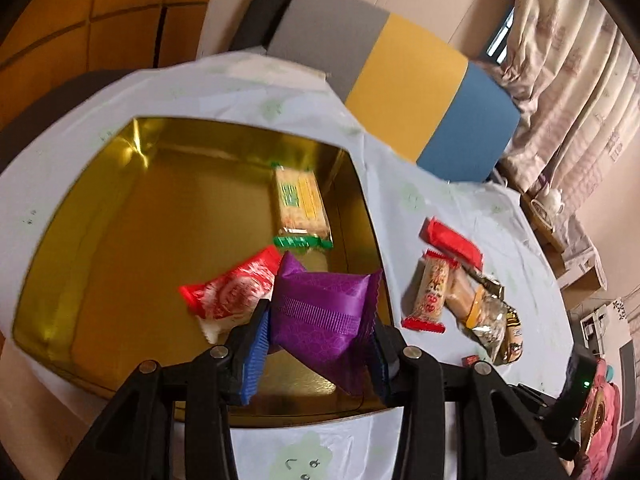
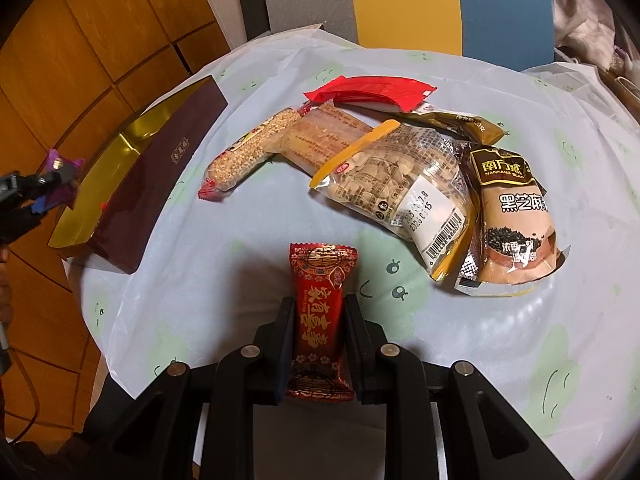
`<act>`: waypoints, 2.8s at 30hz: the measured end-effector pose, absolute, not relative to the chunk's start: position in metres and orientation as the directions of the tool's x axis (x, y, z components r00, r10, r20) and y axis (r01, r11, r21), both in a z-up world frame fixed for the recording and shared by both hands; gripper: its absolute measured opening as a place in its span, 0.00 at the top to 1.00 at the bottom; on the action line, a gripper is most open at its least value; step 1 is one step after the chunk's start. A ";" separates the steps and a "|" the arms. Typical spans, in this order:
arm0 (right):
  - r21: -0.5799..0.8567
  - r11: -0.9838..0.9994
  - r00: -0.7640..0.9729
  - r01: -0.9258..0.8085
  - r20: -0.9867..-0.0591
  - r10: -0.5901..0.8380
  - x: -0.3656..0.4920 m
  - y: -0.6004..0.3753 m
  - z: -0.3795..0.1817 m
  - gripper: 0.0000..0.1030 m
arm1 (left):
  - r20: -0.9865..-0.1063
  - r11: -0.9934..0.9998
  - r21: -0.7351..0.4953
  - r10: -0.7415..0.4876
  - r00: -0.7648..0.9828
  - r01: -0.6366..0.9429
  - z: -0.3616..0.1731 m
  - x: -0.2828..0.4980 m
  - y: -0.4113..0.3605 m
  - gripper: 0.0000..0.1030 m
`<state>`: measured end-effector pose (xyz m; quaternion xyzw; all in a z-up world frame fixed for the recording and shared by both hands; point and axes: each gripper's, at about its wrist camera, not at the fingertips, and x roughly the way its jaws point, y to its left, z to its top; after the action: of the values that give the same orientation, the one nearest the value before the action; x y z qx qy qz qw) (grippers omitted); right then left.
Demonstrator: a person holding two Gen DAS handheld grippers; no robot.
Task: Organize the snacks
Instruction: 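Lower the purple packet into the gold tray and open the left tool, then carry the red patterned packet into the gold tray and open the right tool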
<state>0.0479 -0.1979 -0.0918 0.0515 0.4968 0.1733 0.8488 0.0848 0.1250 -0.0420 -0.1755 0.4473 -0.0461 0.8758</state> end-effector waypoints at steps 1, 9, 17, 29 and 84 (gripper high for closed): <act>0.257 0.935 0.445 -0.242 -0.827 0.343 0.048 -0.197 -0.091 0.77 | -0.776 0.937 -0.342 -0.238 0.584 -0.072 -0.045 0.088 0.124 0.54; 0.248 0.938 0.441 -0.243 -0.833 0.335 0.051 -0.196 -0.093 0.77 | -0.829 0.957 -0.266 -0.168 0.533 -0.112 -0.066 0.093 0.115 0.52; 0.245 0.939 0.451 -0.240 -0.829 0.331 0.051 -0.196 -0.093 0.77 | -0.833 0.969 -0.175 -0.053 0.550 -0.172 -0.055 0.076 0.122 0.52; 0.212 0.951 0.451 -0.225 -0.842 0.295 0.051 -0.191 -0.090 0.77 | -0.780 0.981 -0.129 -0.010 0.626 -0.145 -0.020 0.055 0.119 0.52; 0.234 0.791 0.373 -0.565 -0.783 0.497 0.124 0.012 -0.007 0.78 | -0.768 0.961 -0.120 0.070 0.637 -0.250 -0.029 0.028 0.169 0.52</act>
<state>0.1237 0.0120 -0.0074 -0.0368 0.4590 0.3209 0.8277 0.0279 0.1686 -0.0287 -0.1079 0.4169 0.0889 0.8981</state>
